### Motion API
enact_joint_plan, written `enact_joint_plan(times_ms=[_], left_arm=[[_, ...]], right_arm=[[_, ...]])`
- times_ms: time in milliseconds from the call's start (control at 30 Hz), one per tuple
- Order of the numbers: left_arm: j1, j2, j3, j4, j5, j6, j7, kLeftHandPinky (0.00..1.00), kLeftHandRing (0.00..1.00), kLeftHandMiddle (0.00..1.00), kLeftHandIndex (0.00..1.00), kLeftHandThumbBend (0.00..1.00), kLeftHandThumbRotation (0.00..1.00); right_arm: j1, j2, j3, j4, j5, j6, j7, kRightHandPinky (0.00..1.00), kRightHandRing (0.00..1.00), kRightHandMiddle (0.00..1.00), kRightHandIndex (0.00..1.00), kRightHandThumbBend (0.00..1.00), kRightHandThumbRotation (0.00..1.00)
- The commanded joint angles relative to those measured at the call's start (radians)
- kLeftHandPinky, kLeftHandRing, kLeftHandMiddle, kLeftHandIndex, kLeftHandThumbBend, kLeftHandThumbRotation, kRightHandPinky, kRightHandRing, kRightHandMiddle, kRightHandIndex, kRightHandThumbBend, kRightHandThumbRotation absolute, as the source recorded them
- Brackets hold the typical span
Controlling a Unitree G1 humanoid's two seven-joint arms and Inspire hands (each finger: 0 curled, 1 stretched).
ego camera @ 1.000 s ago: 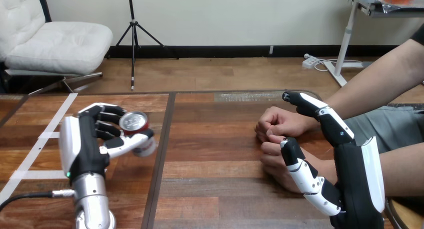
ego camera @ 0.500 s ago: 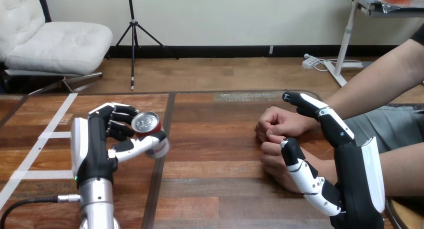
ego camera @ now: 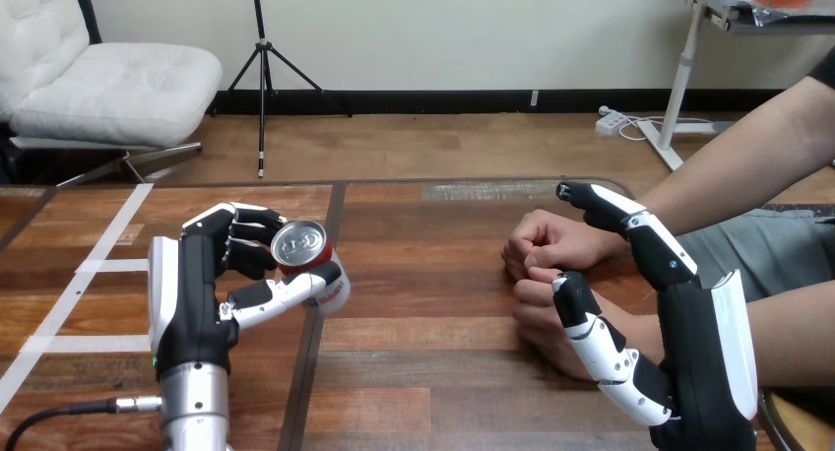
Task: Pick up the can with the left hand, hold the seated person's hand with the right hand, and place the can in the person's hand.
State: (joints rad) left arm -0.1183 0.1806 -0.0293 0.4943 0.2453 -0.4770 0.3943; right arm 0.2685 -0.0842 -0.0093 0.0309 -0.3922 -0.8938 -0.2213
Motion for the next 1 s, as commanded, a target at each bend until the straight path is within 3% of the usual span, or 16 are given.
enact_joint_plan(times_ms=[0,533,567,667,800,867,967], left_arm=[[-0.029,-0.015,0.017,-0.224,-0.032,-0.072,-0.027,0.41,0.43,0.46,0.45,0.75,0.00],[0.043,-0.048,0.020,-0.320,-0.053,-0.099,-0.082,0.42,0.43,0.45,0.44,0.74,0.00],[0.052,-0.053,0.020,-0.330,-0.055,-0.102,-0.088,0.42,0.43,0.45,0.44,0.73,0.00],[0.070,-0.062,0.019,-0.350,-0.052,-0.106,-0.097,0.41,0.43,0.45,0.43,0.73,0.00],[0.078,-0.066,0.021,-0.363,-0.039,-0.097,-0.096,0.40,0.42,0.45,0.43,0.73,0.00],[0.085,-0.068,0.021,-0.371,-0.035,-0.094,-0.099,0.40,0.42,0.45,0.43,0.73,0.00],[0.089,-0.069,0.021,-0.376,-0.031,-0.094,-0.101,0.40,0.42,0.45,0.43,0.73,0.00]], right_arm=[[-0.044,0.003,-0.003,-0.014,0.002,-0.009,-0.011,0.77,0.81,0.80,0.77,0.46,0.67],[-0.053,-0.009,-0.006,-0.017,0.020,0.004,0.002,0.78,0.81,0.80,0.78,0.47,0.64],[-0.041,-0.022,-0.019,-0.060,-0.013,0.053,0.019,0.77,0.81,0.80,0.78,0.49,0.58],[-0.010,-0.060,-0.055,-0.164,-0.108,0.161,0.063,0.79,0.83,0.84,0.82,0.51,0.59],[0.008,-0.083,-0.077,-0.237,-0.179,0.235,0.098,0.81,0.87,0.88,0.86,0.54,0.57],[0.020,-0.108,-0.101,-0.302,-0.268,0.297,0.127,0.84,0.89,0.91,0.89,0.57,0.52],[0.028,-0.128,-0.116,-0.354,-0.338,0.352,0.151,0.86,0.90,0.92,0.91,0.60,0.47]])
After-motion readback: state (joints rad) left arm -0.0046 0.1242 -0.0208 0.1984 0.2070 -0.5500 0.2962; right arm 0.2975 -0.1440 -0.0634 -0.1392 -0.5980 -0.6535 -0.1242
